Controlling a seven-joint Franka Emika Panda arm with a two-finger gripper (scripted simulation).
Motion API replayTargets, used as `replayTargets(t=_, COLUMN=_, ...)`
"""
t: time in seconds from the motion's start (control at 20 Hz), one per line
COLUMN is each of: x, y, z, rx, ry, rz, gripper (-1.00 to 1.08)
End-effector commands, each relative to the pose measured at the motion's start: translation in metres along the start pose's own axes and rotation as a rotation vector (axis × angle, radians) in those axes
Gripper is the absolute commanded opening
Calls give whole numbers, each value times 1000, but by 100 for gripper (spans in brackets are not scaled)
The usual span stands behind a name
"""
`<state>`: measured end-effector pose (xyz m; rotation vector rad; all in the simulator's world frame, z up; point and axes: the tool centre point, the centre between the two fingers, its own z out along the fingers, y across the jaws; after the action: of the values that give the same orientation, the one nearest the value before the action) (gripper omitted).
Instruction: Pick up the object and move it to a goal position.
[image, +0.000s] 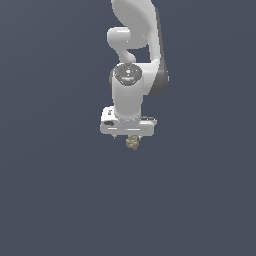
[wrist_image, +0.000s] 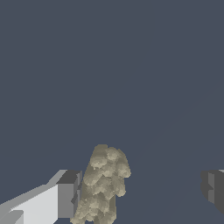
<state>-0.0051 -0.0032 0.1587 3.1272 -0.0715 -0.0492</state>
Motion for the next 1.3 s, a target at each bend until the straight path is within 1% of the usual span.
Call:
replayTargets(t=0.0, x=0, y=0, z=0, rx=0, ry=0, rz=0, gripper=100)
replayTargets(t=0.5, x=3, y=13, z=0, rx=3, ry=-5, rz=2, gripper=100)
replayTargets(t=0.9, x=3, y=12, z=1, rx=3, ry=-5, rz=3, gripper=100)
replayTargets(t=1.25, x=-6, y=4, z=7, rx=4, ry=0, rz=49, gripper=100)
